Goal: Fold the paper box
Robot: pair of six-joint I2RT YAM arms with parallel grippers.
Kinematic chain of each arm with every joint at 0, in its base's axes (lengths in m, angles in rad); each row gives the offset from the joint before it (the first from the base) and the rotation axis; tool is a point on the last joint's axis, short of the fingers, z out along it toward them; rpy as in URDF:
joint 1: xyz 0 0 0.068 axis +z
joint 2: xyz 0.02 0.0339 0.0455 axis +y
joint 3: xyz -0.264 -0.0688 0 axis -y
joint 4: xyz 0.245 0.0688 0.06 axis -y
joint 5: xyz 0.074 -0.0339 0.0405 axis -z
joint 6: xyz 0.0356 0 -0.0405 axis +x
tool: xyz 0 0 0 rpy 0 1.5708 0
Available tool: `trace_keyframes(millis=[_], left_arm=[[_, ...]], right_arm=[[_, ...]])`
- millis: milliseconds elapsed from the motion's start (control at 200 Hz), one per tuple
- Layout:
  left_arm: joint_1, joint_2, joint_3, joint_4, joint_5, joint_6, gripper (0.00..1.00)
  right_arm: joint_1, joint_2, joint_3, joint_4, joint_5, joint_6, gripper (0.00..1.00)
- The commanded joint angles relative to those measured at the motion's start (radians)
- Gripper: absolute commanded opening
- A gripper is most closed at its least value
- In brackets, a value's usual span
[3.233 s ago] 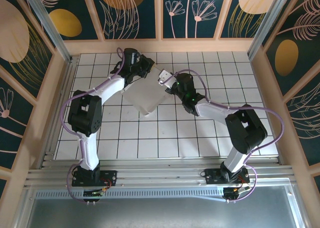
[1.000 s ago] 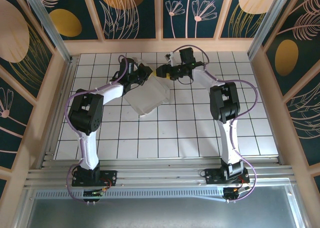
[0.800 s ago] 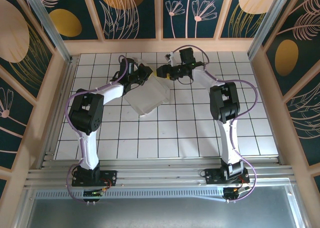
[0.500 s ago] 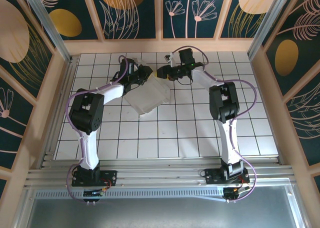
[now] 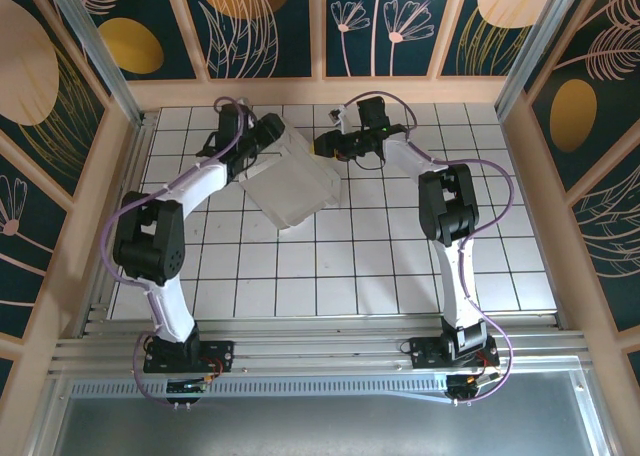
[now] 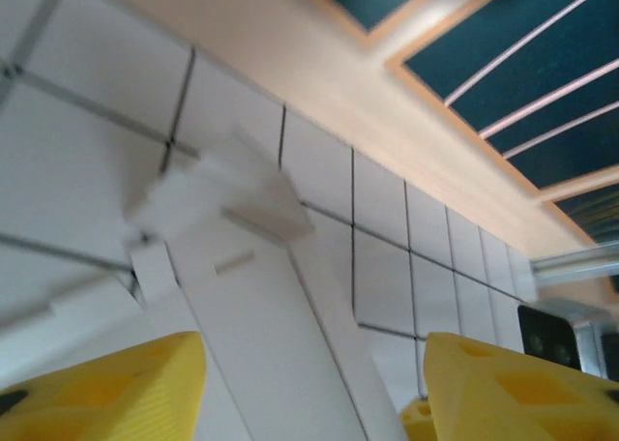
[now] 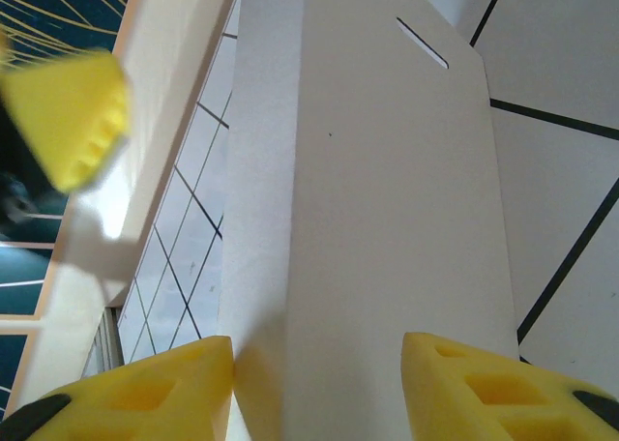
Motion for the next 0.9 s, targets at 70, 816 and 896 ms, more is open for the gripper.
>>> trace_keyframes(millis=[70, 816, 896], left_arm=[[0.002, 0.054, 0.187, -0.233, -0.057, 0.475, 0.48], [0.069, 0.519, 0.792, -0.651, 0.36, 0.638, 0.38], [0.068, 0.524, 0.786, -0.641, 0.394, 0.627, 0.35]], right_arm=[[0.018, 0.007, 0.012, -0.055, 0.057, -0.027, 0.48], [0.017, 0.024, 0.046, -0.086, 0.068, -0.056, 0.48], [0.016, 0.024, 0.046, -0.091, 0.067, -0.059, 0.48]])
